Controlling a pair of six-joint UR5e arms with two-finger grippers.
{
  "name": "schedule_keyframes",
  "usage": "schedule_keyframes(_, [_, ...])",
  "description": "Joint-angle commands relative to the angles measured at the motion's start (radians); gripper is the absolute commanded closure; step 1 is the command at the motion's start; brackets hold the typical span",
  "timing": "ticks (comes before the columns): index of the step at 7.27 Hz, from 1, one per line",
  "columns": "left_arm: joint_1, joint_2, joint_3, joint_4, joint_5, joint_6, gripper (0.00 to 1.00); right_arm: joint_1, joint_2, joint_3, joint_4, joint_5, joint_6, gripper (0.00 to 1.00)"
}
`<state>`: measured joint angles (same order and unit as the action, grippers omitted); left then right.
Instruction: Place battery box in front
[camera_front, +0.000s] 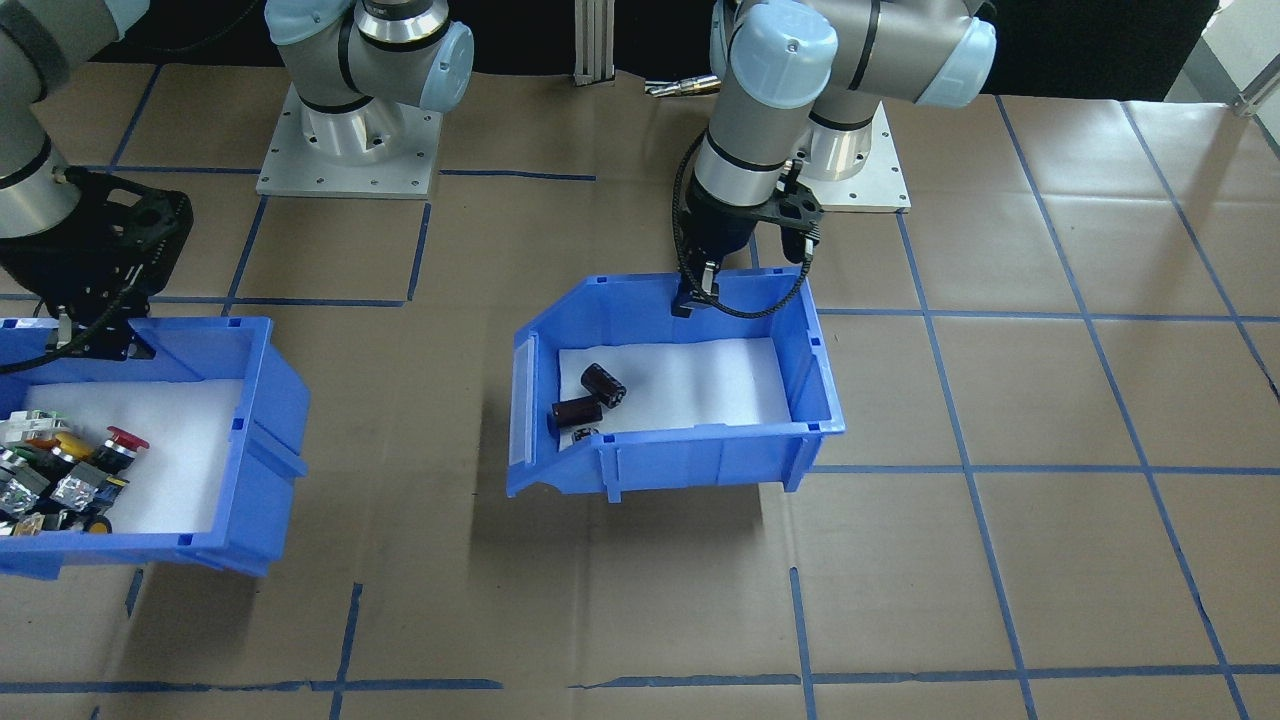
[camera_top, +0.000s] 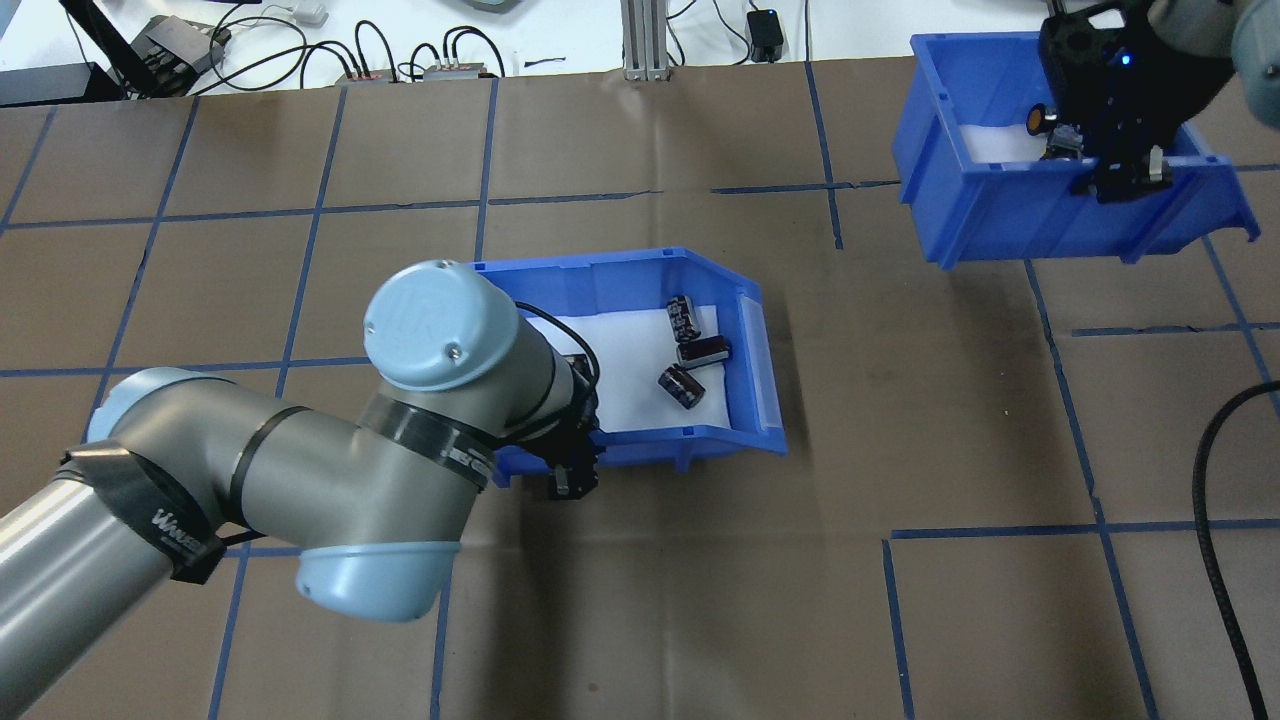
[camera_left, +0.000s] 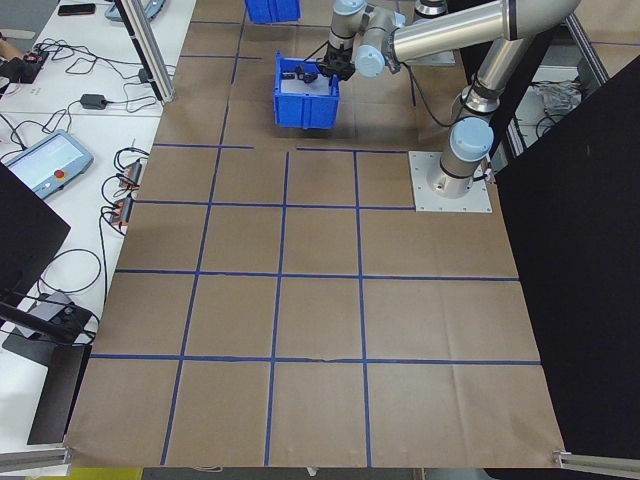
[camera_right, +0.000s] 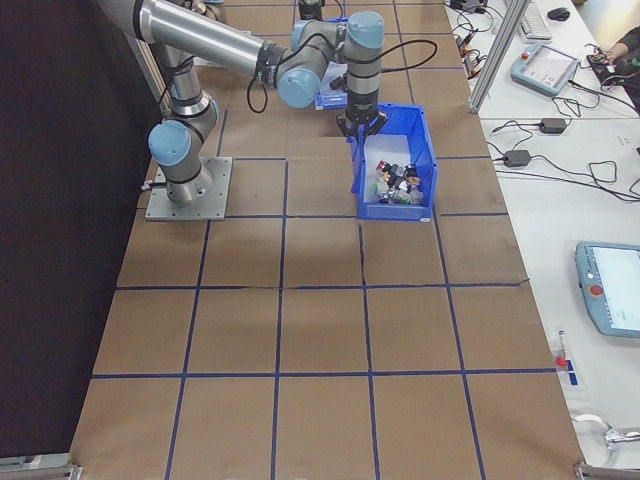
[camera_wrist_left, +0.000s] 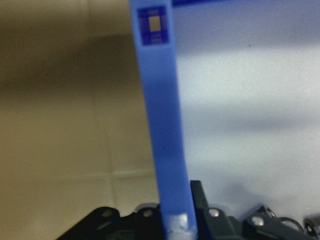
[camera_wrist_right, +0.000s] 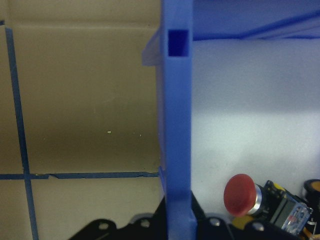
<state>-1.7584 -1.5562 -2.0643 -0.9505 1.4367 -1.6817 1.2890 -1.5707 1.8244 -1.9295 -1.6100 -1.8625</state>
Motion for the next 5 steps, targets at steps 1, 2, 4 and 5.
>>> schedule_keyframes(1, [0.094,-0.117,0.126,-0.019,-0.004,0.132,1.0,-0.004,-0.095,0.137,-0.066,-0.008,-0.015,1.0])
schedule_keyframes(2, [0.091,-0.198,0.215,-0.022,-0.005,0.132,1.0,-0.004,-0.112,0.156,-0.089,-0.011,-0.068,1.0])
schedule_keyframes(4, [0.076,-0.331,0.347,-0.024,-0.068,0.111,0.99,-0.004,-0.126,0.161,-0.086,-0.011,-0.067,1.0])
schedule_keyframes(5, [0.059,-0.367,0.375,-0.022,-0.099,0.082,0.99,-0.004,-0.126,0.161,-0.077,-0.011,-0.061,1.0])
